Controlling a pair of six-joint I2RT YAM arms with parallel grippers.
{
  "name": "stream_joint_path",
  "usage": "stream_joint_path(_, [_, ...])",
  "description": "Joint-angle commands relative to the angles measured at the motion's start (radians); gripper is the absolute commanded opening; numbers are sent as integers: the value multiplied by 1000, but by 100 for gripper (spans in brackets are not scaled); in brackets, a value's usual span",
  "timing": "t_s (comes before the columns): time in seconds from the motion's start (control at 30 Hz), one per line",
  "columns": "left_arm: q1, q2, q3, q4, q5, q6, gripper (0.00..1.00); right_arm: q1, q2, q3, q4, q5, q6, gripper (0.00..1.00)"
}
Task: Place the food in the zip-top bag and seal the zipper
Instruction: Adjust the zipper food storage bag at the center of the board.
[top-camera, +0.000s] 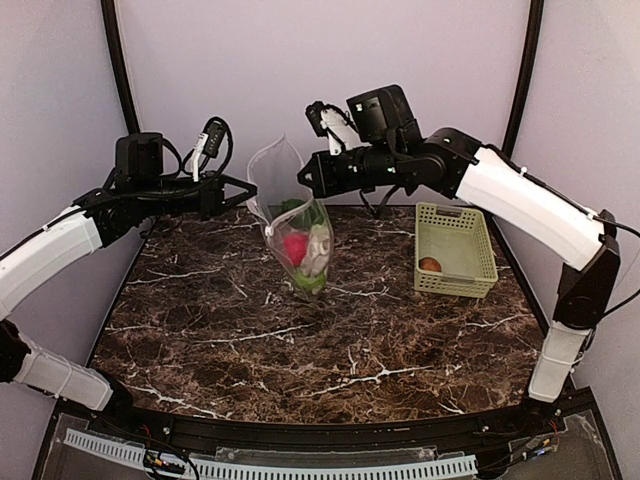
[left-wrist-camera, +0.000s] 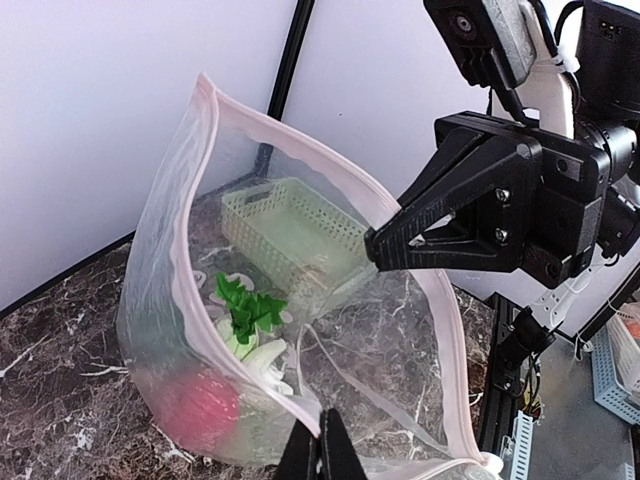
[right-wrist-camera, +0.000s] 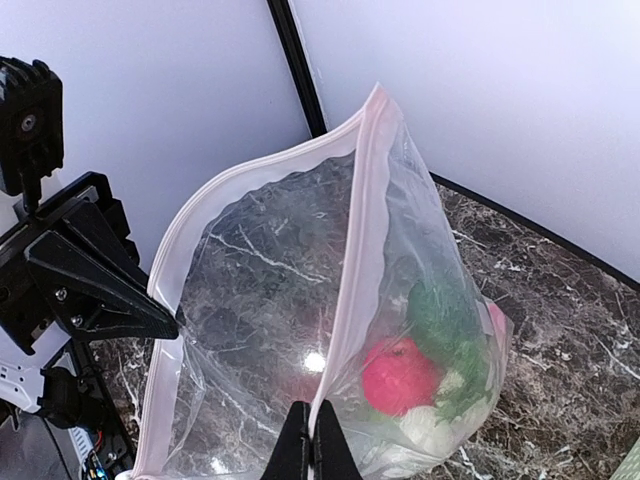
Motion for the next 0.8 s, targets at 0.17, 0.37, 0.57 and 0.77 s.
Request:
stream_joint_path(0.17, [5,34,-42,24,31,-13,1,-4,-37,-133,52,98,20,0])
stream_joint_path(0.37, [4,28,-55,29,32,-16,1,-4,-30,-141,54,107,33,0])
stream_joint_path(0.57, [5,9,-60,30,22,-14,1,-4,-43,-145,54,104,41,18])
stream_joint_path(0.77, [4,8,-61,26,10,-18,1,-4,-93,-171,39,181,16,64])
